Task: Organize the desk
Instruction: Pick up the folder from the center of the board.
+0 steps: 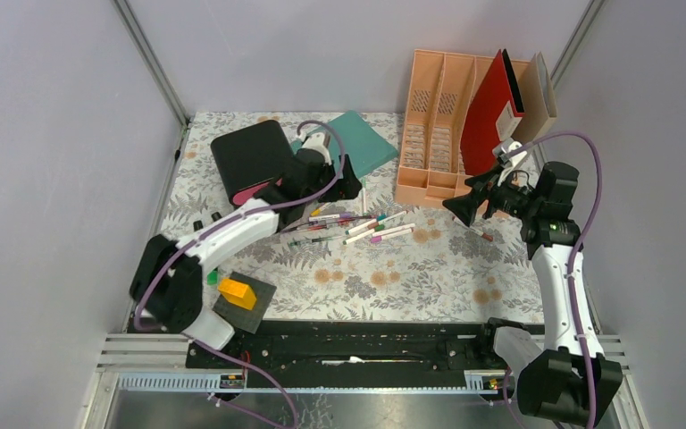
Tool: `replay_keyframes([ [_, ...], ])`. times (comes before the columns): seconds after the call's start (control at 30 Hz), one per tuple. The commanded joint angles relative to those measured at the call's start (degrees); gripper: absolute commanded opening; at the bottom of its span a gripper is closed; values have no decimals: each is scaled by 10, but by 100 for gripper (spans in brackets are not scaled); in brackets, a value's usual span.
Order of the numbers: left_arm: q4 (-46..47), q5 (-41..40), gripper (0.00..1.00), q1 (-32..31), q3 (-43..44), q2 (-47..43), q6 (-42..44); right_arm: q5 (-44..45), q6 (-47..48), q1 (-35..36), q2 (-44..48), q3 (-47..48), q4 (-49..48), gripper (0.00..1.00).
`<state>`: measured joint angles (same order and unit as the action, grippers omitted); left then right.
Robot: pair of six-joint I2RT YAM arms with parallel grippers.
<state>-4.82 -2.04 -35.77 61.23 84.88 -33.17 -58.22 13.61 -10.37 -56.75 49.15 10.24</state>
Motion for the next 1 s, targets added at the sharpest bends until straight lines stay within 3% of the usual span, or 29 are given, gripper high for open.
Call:
replay_keyframes([
  [0.0,21,-74,82,-1,83,76,-19,-16,-5,4,-4,-3,-21,100],
  [0.17,-44,-139,62,1,162,173,-32,-12,-4,4,-8,-4,-21,100],
  [0.47,-62,-103,51,66,206,263,-37,-9,8,4,-23,-2,-9,100],
  [0.63,-73,-121,47,88,212,283,-28,-8,13,4,-29,1,-3,100],
  [0.77,-102,-160,37,101,217,290,-37,-8,16,4,-33,2,0,100],
  [0.97,-107,-182,36,140,191,274,-47,-8,18,4,-36,2,2,100],
])
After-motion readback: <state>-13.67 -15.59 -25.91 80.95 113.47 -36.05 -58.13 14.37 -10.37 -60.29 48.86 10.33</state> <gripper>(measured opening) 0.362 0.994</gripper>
